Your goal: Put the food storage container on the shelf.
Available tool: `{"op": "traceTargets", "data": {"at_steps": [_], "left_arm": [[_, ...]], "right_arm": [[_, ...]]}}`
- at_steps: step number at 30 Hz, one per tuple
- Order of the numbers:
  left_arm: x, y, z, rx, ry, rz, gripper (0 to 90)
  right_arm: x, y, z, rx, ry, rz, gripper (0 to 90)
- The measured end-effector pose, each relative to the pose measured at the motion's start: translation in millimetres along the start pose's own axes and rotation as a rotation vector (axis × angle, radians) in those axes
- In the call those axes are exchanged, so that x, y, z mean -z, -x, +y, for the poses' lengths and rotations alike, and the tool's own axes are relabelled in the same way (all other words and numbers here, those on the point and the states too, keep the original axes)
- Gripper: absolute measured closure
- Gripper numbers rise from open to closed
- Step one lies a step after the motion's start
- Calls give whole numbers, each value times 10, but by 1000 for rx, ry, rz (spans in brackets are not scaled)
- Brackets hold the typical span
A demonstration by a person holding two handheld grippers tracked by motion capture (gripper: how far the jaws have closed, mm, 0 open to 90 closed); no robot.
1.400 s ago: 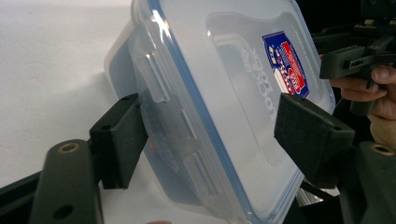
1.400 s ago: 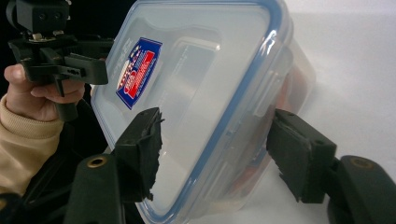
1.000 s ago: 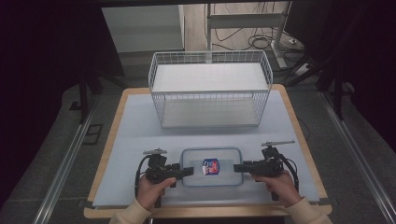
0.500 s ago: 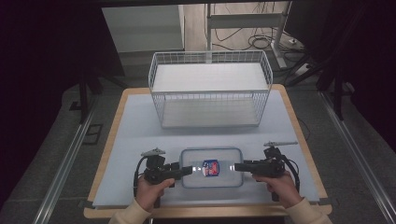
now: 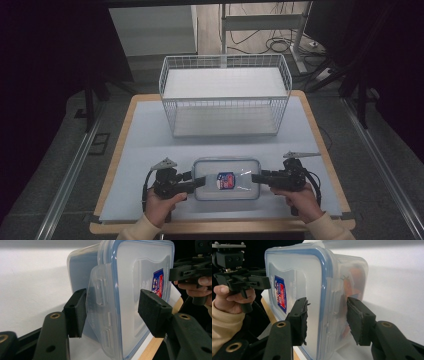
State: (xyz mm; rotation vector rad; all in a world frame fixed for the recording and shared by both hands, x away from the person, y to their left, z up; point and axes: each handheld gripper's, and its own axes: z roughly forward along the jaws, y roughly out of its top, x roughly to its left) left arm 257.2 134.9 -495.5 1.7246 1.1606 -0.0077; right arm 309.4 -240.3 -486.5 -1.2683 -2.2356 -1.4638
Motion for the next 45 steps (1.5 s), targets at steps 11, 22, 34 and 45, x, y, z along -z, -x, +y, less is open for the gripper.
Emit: {"op": "traceTargets", "data": {"at_steps": [11, 22, 34, 45], "left_arm": [[54, 66, 83, -51, 38, 9, 416], [99, 97, 202, -83, 60, 15, 416], [132, 128, 372, -113, 75, 21, 416], [250, 210, 639, -157, 109, 27, 420]], "right_arm": [[55, -51, 57, 45, 41, 1, 527], [96, -97, 152, 83, 72, -3, 526], [145, -147, 296, 115, 106, -9, 526], [242, -246, 529, 159, 150, -7, 525]]}}
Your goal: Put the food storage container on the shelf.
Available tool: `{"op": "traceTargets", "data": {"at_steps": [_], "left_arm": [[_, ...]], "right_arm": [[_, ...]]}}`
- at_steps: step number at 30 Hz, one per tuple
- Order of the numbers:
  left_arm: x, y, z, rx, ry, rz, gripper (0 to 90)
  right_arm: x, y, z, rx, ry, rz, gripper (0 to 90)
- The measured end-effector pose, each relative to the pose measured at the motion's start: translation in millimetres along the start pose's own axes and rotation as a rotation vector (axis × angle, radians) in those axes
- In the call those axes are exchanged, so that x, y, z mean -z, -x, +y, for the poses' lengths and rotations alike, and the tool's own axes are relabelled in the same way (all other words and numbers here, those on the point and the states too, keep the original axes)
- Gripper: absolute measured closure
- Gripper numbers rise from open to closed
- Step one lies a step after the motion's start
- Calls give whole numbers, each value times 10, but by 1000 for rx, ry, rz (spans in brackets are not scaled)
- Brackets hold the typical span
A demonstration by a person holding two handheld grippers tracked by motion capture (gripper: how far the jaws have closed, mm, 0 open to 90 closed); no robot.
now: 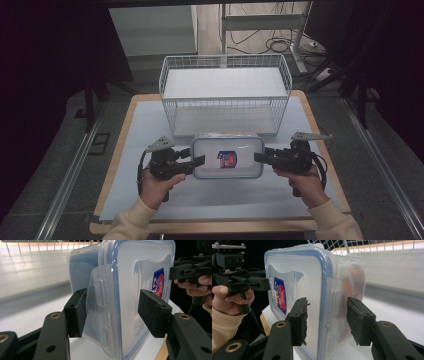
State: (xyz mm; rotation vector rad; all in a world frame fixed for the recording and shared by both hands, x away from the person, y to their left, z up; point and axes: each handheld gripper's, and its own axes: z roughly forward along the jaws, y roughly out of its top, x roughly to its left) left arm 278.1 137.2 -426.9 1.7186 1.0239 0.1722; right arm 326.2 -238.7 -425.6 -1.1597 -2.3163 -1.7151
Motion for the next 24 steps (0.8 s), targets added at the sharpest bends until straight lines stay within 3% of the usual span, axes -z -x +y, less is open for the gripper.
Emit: {"op": "traceTargets", "data": {"at_steps": [24], "left_arm": [[40, -58, 437, -16, 54, 0, 428]], "right_arm": [[24, -28, 514, 61, 38, -9, 523]]}}
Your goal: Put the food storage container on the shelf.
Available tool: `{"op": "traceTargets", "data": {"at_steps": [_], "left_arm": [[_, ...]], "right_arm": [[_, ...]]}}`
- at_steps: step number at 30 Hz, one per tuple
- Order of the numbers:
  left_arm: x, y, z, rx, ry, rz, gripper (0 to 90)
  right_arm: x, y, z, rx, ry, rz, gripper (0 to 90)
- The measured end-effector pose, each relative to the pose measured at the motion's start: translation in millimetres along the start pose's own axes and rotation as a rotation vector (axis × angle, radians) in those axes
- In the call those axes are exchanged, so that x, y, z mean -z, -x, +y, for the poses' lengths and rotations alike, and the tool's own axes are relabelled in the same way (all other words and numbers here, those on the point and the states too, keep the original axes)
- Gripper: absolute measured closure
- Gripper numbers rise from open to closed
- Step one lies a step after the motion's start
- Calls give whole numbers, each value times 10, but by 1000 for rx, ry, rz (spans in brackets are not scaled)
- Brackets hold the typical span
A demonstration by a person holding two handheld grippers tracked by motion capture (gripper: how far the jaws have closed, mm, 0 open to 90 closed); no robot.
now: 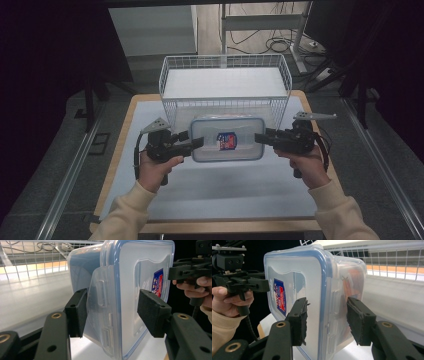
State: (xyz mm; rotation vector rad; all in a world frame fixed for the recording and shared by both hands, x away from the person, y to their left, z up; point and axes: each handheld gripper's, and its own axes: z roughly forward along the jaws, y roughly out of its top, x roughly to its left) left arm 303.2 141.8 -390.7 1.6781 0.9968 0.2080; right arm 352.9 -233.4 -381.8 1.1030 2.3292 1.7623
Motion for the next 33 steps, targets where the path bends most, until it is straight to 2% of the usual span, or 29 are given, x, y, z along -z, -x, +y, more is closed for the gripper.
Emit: {"op": "traceTargets", "data": {"at_steps": [15, 22, 29, 33], "left_arm": [[-54, -47, 341, -32, 27, 0, 424], [-82, -107, 497, -36, 31, -5, 424], [-125, -176, 662, -22, 33, -14, 425], [-143, -202, 741, -28, 39, -16, 425]], "right_arm": [[24, 43, 335, 29, 36, -20, 521], [14, 66, 502, 47, 43, -29, 521], [-8, 109, 646, 49, 55, -37, 521], [-12, 122, 733, 49, 57, -43, 520]]}}
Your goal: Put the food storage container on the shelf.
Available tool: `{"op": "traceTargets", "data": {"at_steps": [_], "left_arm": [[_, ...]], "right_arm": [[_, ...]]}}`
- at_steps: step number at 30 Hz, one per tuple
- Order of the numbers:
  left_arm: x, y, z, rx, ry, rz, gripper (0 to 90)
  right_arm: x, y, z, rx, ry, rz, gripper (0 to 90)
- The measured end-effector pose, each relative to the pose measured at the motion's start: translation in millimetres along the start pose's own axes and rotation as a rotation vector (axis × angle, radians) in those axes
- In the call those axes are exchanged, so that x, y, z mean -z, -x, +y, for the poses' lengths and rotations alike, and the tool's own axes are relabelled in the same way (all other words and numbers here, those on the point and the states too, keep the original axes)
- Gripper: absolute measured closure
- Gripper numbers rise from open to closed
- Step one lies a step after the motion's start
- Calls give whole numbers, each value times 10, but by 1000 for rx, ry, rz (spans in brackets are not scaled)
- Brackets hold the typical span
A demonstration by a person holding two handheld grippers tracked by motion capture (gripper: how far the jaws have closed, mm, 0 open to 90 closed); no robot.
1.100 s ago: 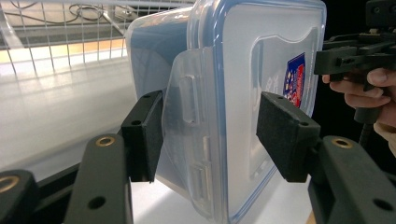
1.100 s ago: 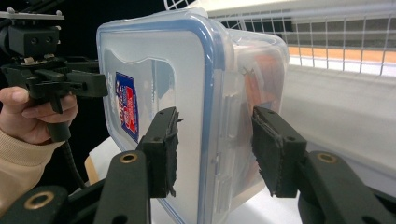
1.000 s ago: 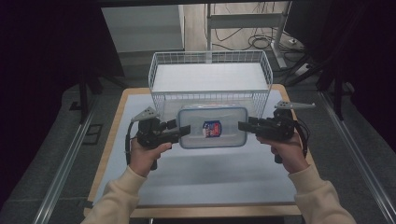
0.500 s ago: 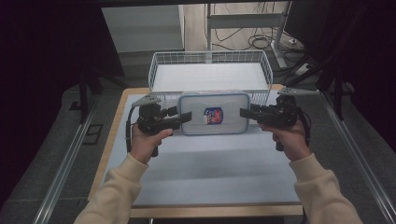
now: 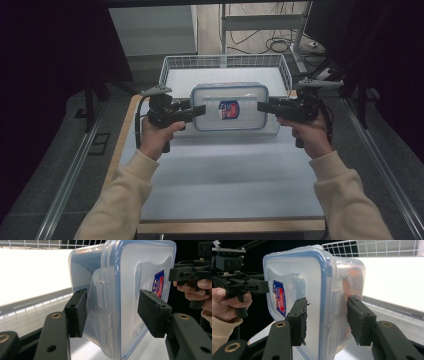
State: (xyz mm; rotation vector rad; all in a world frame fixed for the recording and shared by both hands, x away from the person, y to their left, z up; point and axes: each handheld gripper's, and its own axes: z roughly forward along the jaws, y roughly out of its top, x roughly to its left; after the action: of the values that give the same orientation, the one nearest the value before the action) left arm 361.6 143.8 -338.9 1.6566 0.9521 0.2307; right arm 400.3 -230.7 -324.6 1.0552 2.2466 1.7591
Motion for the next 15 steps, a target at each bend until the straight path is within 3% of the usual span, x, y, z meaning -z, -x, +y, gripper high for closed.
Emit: {"op": "traceTargets", "data": {"at_steps": [15], "left_arm": [[-151, -182, 263, 27, -16, -8, 425]], "right_arm": [[-104, 162, 267, -20, -12, -19, 517]]}}
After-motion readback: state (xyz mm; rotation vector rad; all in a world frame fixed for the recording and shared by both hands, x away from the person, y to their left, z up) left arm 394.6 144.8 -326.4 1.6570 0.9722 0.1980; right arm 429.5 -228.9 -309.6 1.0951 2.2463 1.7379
